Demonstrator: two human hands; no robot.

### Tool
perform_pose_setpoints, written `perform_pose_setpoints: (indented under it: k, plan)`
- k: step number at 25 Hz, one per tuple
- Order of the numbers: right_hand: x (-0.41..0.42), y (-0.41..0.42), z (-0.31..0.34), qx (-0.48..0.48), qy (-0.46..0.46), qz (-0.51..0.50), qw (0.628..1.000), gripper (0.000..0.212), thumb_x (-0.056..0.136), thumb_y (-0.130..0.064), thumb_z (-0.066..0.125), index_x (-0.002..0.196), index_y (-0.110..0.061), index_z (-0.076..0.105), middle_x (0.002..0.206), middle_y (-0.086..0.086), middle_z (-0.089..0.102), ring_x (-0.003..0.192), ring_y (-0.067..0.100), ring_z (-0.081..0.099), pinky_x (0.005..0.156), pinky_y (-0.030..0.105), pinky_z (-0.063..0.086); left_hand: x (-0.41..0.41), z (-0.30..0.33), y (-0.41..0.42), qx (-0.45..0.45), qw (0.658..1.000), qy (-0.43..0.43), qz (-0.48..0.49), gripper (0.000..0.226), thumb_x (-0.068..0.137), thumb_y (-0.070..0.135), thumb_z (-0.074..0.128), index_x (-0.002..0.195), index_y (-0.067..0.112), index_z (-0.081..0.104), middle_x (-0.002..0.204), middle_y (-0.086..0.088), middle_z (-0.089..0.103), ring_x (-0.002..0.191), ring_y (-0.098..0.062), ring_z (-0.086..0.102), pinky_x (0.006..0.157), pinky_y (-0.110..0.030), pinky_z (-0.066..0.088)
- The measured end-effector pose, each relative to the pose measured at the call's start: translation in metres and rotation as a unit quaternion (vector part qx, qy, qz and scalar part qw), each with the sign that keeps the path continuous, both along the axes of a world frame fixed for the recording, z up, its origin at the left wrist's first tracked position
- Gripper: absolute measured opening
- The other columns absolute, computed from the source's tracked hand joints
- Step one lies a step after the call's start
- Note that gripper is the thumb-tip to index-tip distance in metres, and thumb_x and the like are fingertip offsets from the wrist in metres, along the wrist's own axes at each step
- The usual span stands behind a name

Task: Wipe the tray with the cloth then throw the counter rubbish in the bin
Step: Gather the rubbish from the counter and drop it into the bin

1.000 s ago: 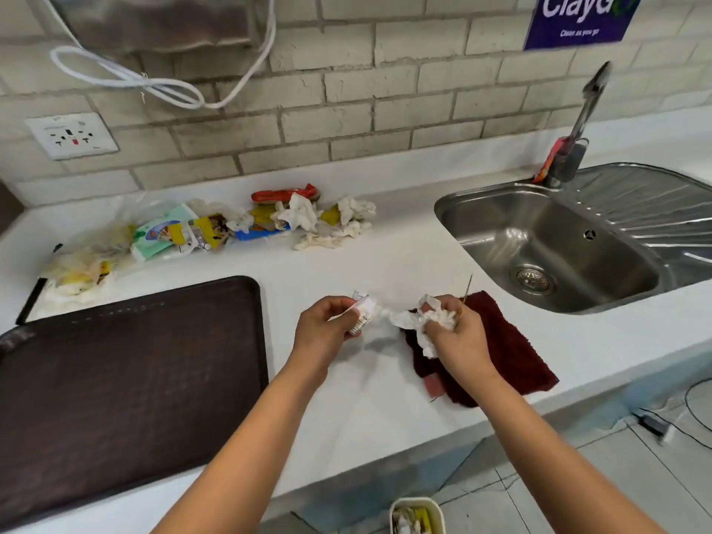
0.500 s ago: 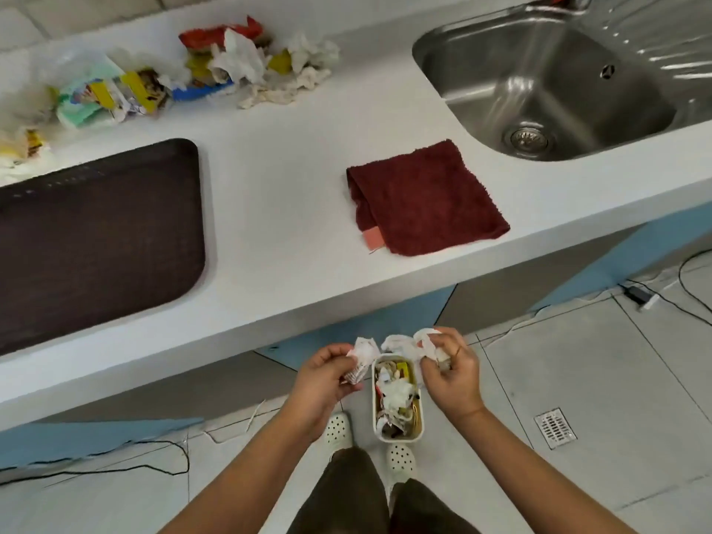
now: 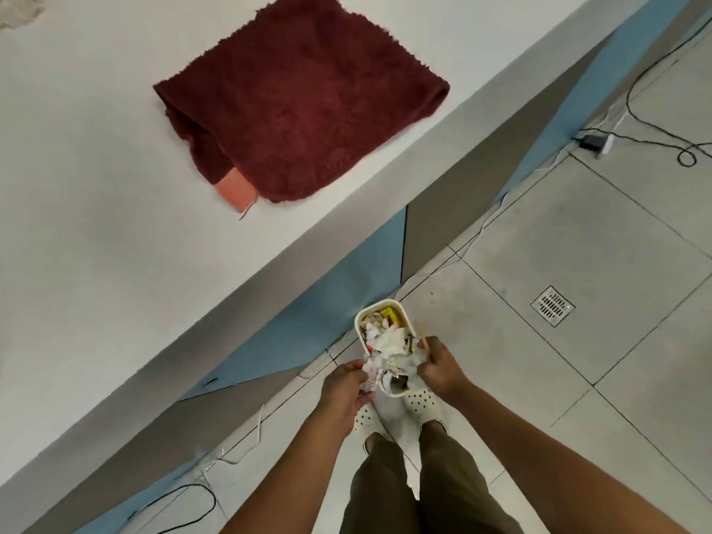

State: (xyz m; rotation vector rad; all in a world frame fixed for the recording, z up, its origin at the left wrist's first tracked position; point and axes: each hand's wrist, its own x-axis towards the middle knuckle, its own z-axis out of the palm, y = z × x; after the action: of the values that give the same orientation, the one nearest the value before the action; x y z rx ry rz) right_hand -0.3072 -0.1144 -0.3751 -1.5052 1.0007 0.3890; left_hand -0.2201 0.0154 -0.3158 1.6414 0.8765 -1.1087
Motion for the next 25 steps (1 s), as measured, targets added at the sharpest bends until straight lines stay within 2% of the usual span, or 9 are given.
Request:
perform_pose_setpoints:
  k: [2,5,7,11,16,18,20,23,25]
  plan:
    - [-0.002,0.004,-0.033,0.02,0.03,0.026,0.999,0.057,0.072,-0.01,0.055,0.126,-0.007,0.037,0.12,0.013,0.045,0.11,0.027,0.048,0.089,0.035,0.044,0.005,-0.027,-0.005,0.011,1.0,0.004,-0.017,0.024,0.091,-0.007,0.045,0.108,0.006,0.057,0.111,-0.015,0.055,0.099,-0.031,0.054,0.073,-0.035,0.052]
    - [-0.007,0.006,-0.087,0.011,0.072,0.054,0.996,0.06,0.08,0.002,0.055,0.132,-0.009,0.027,0.129,0.013,0.039,0.108,0.021,0.042,0.084,0.03,0.041,0.012,-0.074,-0.013,0.028,0.999,-0.008,-0.03,0.021,0.092,-0.008,0.044,0.101,0.007,0.055,0.105,-0.013,0.054,0.095,-0.028,0.054,0.064,-0.029,0.053]
    - [-0.011,0.003,-0.117,-0.002,0.097,0.041,0.994,0.057,0.08,0.003,0.056,0.129,-0.013,0.029,0.132,0.011,0.039,0.111,0.024,0.046,0.09,0.032,0.043,0.015,-0.101,-0.016,0.055,0.998,-0.021,-0.033,0.021,0.092,-0.008,0.043,0.092,0.009,0.055,0.102,-0.011,0.054,0.092,-0.026,0.055,0.06,-0.028,0.055]
    - [-0.017,0.005,-0.169,0.003,0.128,0.046,0.991,0.052,0.084,0.004,0.051,0.13,-0.014,0.035,0.134,0.012,0.043,0.117,0.028,0.048,0.093,0.032,0.042,0.019,-0.149,-0.022,0.091,0.992,-0.054,-0.067,0.024,0.089,-0.013,0.044,0.099,0.008,0.051,0.11,-0.011,0.051,0.099,-0.027,0.053,0.083,-0.033,0.05]
    - [-0.008,0.003,-0.214,0.01,0.143,0.042,0.989,0.056,0.084,0.001,0.053,0.137,-0.012,0.038,0.135,0.011,0.047,0.12,0.028,0.049,0.093,0.029,0.043,0.028,-0.196,-0.036,0.087,0.99,-0.049,-0.097,0.024,0.089,-0.013,0.046,0.083,0.008,0.055,0.108,-0.012,0.055,0.097,-0.026,0.055,0.084,-0.032,0.049]
    - [0.001,0.004,-0.229,0.004,0.149,0.031,0.988,0.057,0.086,-0.002,0.052,0.138,-0.016,0.037,0.136,0.01,0.045,0.121,0.028,0.049,0.096,0.029,0.042,0.032,-0.212,-0.041,0.083,0.989,-0.051,-0.111,0.021,0.09,-0.013,0.045,0.089,0.006,0.055,0.106,-0.013,0.056,0.096,-0.025,0.056,0.084,-0.032,0.048]
    - [0.011,0.008,-0.241,-0.006,0.138,0.046,0.989,0.064,0.088,-0.002,0.049,0.145,-0.021,0.026,0.147,0.008,0.033,0.126,0.028,0.044,0.101,0.033,0.041,0.038,-0.227,-0.046,0.084,0.987,-0.064,-0.118,0.02,0.089,-0.013,0.046,0.094,0.004,0.055,0.104,-0.013,0.056,0.093,-0.025,0.056,0.083,-0.031,0.049]
    - [0.016,0.014,-0.255,-0.027,0.108,0.128,0.985,0.082,0.09,-0.011,0.051,0.148,-0.033,-0.002,0.157,0.0,-0.008,0.134,0.032,0.035,0.104,0.04,0.041,0.047,-0.246,-0.051,0.084,0.983,-0.085,-0.137,0.022,0.088,-0.013,0.048,0.089,0.007,0.057,0.103,-0.013,0.058,0.091,-0.026,0.058,0.069,-0.025,0.054]
    - [0.011,0.016,-0.258,-0.055,0.117,0.177,0.976,0.08,0.091,-0.019,0.051,0.147,-0.038,-0.003,0.157,-0.004,-0.016,0.139,0.033,0.024,0.107,0.043,0.038,0.051,-0.254,-0.052,0.097,0.979,-0.1,-0.15,0.022,0.087,-0.013,0.05,0.088,0.008,0.059,0.103,-0.012,0.059,0.091,-0.025,0.059,0.066,-0.024,0.054]
